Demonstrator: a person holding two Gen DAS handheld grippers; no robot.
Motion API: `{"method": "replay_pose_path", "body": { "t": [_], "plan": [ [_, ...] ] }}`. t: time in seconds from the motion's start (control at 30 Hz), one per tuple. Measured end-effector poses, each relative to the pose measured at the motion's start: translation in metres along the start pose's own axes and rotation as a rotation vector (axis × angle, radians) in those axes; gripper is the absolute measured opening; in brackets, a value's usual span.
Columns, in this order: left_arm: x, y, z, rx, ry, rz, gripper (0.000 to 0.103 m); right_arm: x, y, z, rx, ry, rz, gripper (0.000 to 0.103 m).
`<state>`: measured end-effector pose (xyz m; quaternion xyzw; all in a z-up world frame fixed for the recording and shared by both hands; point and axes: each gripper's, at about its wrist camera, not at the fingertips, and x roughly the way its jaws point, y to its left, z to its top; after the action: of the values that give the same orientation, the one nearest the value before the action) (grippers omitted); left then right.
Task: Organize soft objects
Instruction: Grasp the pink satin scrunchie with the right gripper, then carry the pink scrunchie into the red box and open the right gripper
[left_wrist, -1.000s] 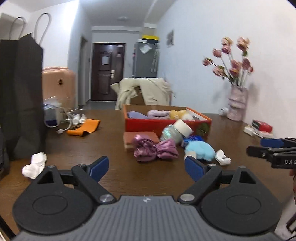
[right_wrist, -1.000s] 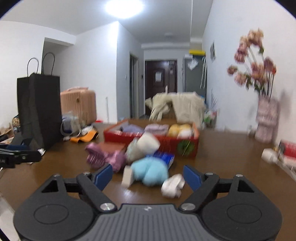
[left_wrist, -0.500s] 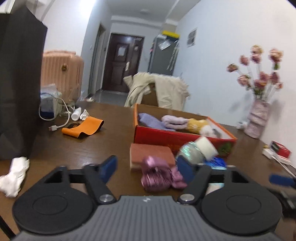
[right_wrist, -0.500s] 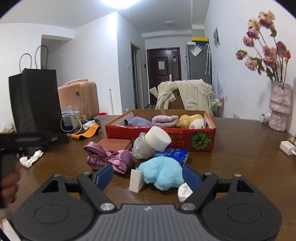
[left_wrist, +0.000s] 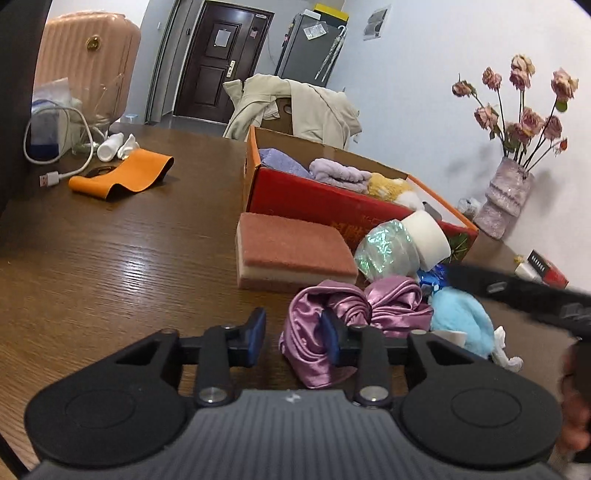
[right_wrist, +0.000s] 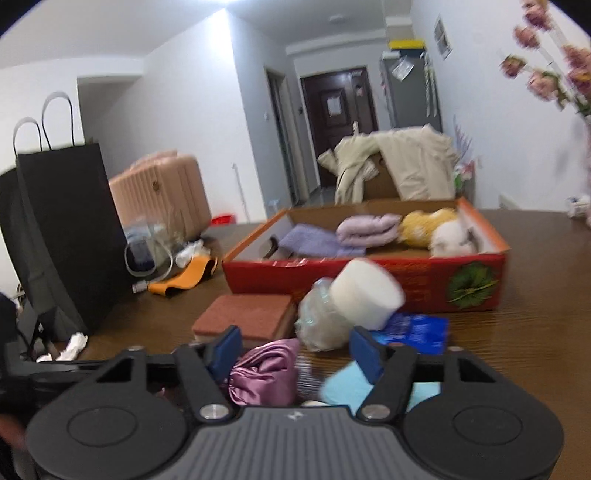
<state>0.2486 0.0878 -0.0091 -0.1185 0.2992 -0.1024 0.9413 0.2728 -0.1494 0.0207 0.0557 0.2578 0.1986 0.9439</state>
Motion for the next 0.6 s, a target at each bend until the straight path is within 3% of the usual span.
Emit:
{"method": "replay_pose_path", "body": {
  "t": [0.13,0.2,0.3,0.37,0.6],
  "plan": [
    [0.006,0.006,0.0,0.001,0.017,-0.037,0.047,0.037,0.01,-0.009,-0.03,0.097,-0.001,0.038],
    [0.01,0.008,0.0,-0.017,0.032,-0.057,0.047,0.045,0.011,-0.013,-0.02,0.117,-0.009,0.037],
    [0.012,0.009,0.001,-0.029,0.034,-0.093,0.041,0.05,0.013,-0.015,-0.036,0.137,-0.013,0.031],
    [0.014,0.008,0.0,-0.016,0.047,-0.128,0.027,0.051,0.01,-0.017,-0.025,0.148,0.007,0.022],
    [0.006,0.001,-0.002,0.025,0.031,-0.115,0.015,0.044,0.011,-0.016,0.006,0.12,0.04,0.014]
  ]
}}
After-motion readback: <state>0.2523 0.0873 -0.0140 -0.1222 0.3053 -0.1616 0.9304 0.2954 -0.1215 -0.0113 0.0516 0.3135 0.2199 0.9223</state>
